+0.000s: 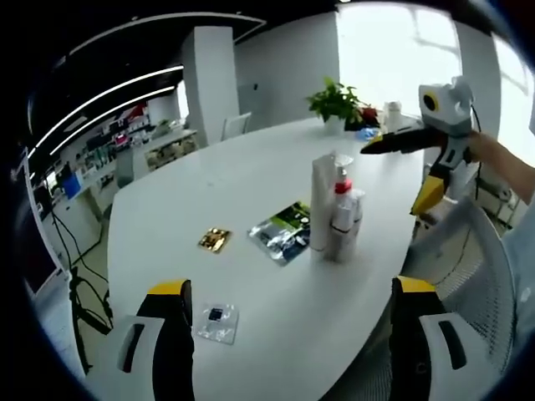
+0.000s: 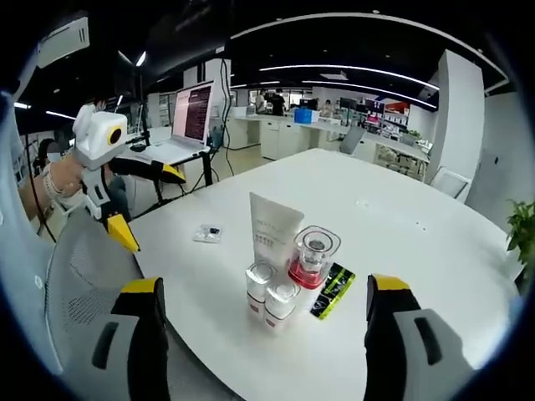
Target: Arrange the skincare products in the storage area until every visible bottle or jar stands upright without overlapping.
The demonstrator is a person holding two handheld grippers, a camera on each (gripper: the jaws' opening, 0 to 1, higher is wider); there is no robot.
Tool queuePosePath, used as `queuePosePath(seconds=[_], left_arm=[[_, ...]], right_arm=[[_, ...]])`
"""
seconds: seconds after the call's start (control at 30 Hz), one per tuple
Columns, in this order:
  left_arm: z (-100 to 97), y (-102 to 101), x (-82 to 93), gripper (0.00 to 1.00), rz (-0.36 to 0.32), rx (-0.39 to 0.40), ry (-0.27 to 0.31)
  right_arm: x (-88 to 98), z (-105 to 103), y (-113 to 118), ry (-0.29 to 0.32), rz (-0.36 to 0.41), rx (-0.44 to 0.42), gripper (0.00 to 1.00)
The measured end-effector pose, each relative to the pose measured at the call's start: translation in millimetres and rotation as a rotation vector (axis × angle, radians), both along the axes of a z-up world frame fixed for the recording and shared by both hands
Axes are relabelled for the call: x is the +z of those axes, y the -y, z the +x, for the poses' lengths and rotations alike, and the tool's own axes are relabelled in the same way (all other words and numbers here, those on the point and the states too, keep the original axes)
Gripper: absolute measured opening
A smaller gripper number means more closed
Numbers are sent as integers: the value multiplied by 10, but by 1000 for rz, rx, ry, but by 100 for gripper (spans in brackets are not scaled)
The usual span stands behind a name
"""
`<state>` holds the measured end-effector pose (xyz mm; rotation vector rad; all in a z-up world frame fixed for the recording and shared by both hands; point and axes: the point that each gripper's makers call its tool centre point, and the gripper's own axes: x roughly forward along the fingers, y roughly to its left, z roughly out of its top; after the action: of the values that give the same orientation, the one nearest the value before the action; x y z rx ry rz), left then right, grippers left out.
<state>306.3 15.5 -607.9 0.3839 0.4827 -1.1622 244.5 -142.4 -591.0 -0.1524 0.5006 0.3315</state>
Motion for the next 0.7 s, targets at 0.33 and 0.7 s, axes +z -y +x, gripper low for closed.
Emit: queuePosePath(seconds=[0.33, 0.7], left_arm=[[109, 58, -90, 97, 41, 3, 8], [259, 103, -267, 92, 84, 15, -11]], right_arm=[[-136, 1, 156, -45, 15, -21, 100], [-340, -11, 413, -119, 33, -58, 96]])
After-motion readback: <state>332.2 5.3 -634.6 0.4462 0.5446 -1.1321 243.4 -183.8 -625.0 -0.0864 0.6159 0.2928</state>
